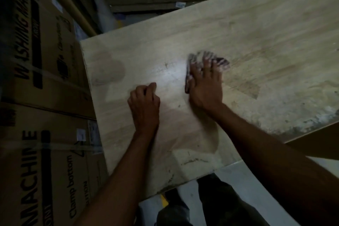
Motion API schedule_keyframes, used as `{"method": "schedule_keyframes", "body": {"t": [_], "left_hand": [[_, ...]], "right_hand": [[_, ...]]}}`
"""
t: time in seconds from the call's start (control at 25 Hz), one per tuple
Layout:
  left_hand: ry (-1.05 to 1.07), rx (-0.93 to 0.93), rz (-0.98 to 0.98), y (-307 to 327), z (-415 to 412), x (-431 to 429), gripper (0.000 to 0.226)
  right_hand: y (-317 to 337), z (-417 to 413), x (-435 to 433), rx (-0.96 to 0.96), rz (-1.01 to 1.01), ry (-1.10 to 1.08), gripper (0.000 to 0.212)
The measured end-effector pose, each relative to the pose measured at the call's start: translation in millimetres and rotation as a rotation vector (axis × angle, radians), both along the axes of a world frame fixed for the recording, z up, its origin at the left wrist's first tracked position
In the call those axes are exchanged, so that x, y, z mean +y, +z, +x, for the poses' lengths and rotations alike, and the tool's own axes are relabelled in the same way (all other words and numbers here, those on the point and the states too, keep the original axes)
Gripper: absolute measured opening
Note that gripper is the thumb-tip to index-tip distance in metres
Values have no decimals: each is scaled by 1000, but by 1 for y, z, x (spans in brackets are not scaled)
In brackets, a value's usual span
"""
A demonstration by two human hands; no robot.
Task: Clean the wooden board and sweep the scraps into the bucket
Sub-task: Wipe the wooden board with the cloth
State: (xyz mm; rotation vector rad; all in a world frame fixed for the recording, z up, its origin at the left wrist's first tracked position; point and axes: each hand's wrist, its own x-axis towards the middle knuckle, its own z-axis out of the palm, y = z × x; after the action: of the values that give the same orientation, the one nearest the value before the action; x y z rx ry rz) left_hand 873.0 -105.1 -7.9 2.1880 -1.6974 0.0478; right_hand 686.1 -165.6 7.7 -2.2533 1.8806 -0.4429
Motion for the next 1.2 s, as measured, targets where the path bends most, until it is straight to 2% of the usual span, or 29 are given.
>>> {"method": "schedule_keyframes", "body": {"t": [0.04,0.12,0.16,0.2,0.28,0.32,0.4,0.44,0.52,0.56,0.68,0.72,0.8,0.84,0.92,0.96,1.04,1.08,1.2], "left_hand": [[-2,34,-16,0,-2,-21,27],[158,318,-91,7,-2,-66,21],[263,438,-135,10,-1,-87,22],[314,492,-157,13,0,-104,24],[303,471,-169,15,1,-124,25],[294,458,-184,16,0,-129,25],[368,500,-257,15,0,-133,26],[392,507,-291,13,1,-132,27],[384,414,-262,11,1,-133,28],[359,324,-214,10,0,-139,27],[436,177,-133,8,2,-156,27],[452,128,-119,7,2,-160,28],[474,48,-99,6,2,-164,26],[481,44,-86,5,2,-166,25],[476,45,-54,4,0,-166,24],[462,17,-41,2,1,-165,22],[391,-64,-31,-2,5,-167,15],[326,-112,-35,-4,9,-171,15],[66,-276,-36,-13,3,-198,25]], "right_hand": [[-1,2,-8,-6,23,-32,59],[-14,7,-13,94,-17,370,58],[-16,3,-30,125,-32,474,58],[-17,1,-50,89,-30,388,59],[-14,9,-79,-15,23,93,60],[-13,16,-82,-15,12,162,59],[-18,26,-92,94,-22,498,57],[-17,26,-110,89,-28,492,56],[-8,32,-146,8,0,181,58],[-4,39,-157,-27,25,155,59],[-10,56,-164,83,-16,608,56],[-11,59,-176,70,-22,563,55],[-6,73,-200,-9,14,293,57],[-4,82,-205,-32,37,307,58],[-2,93,-215,45,15,543,56],[3,89,-225,58,21,525,56],[9,70,-238,-19,22,181,56],[7,58,-237,-44,43,134,56],[-2,25,-247,79,12,462,58]]}}
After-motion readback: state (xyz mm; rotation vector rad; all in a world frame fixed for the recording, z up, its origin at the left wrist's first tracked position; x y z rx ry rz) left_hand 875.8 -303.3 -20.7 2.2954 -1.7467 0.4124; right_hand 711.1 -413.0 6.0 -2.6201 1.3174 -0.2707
